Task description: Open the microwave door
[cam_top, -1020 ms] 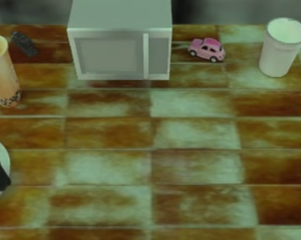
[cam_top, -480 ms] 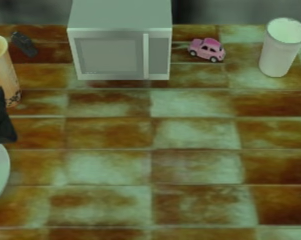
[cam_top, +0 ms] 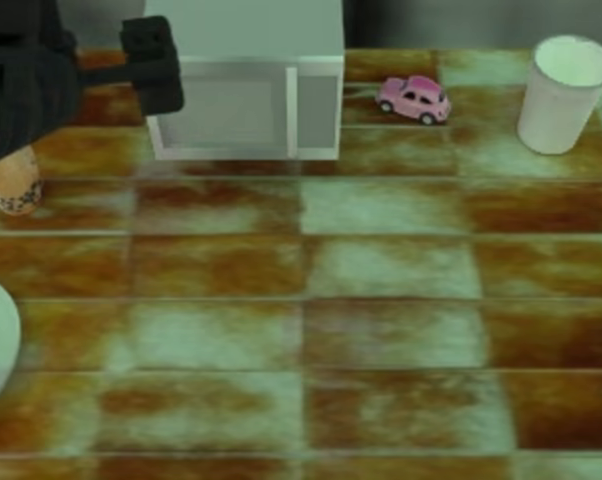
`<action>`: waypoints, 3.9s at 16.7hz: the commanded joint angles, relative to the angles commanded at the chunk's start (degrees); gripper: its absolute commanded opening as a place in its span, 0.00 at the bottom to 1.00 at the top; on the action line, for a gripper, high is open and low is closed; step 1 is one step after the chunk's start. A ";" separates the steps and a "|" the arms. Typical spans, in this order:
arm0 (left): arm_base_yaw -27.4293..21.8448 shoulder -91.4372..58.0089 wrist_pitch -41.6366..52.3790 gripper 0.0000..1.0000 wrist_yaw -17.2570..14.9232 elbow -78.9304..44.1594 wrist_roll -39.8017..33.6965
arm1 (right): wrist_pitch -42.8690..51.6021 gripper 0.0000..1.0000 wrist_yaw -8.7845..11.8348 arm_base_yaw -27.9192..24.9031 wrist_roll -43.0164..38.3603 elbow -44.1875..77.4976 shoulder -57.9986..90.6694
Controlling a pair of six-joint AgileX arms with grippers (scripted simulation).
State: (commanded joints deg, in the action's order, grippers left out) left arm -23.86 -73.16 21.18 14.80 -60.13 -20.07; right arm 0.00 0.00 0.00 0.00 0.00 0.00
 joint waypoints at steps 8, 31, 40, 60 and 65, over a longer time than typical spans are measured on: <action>-11.18 -35.72 9.68 1.00 6.63 -27.96 -9.37 | 0.00 1.00 0.00 0.00 0.00 0.00 0.00; -9.61 -55.08 3.15 0.85 5.53 -38.72 -7.84 | 0.00 1.00 0.00 0.00 0.00 0.00 0.00; -9.61 -55.08 3.15 0.17 5.53 -38.72 -7.84 | 0.00 1.00 0.00 0.00 0.00 0.00 0.00; -11.52 -50.03 0.64 0.00 6.73 -30.56 -9.53 | 0.00 1.00 0.00 0.00 0.00 0.00 0.00; -11.52 -50.03 0.64 0.00 6.73 -30.56 -9.53 | 0.00 1.00 0.00 0.00 0.00 0.00 0.00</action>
State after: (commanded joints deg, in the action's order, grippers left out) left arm -35.39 -123.19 21.82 21.53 -90.69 -29.59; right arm 0.00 0.00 0.00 0.00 0.00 0.00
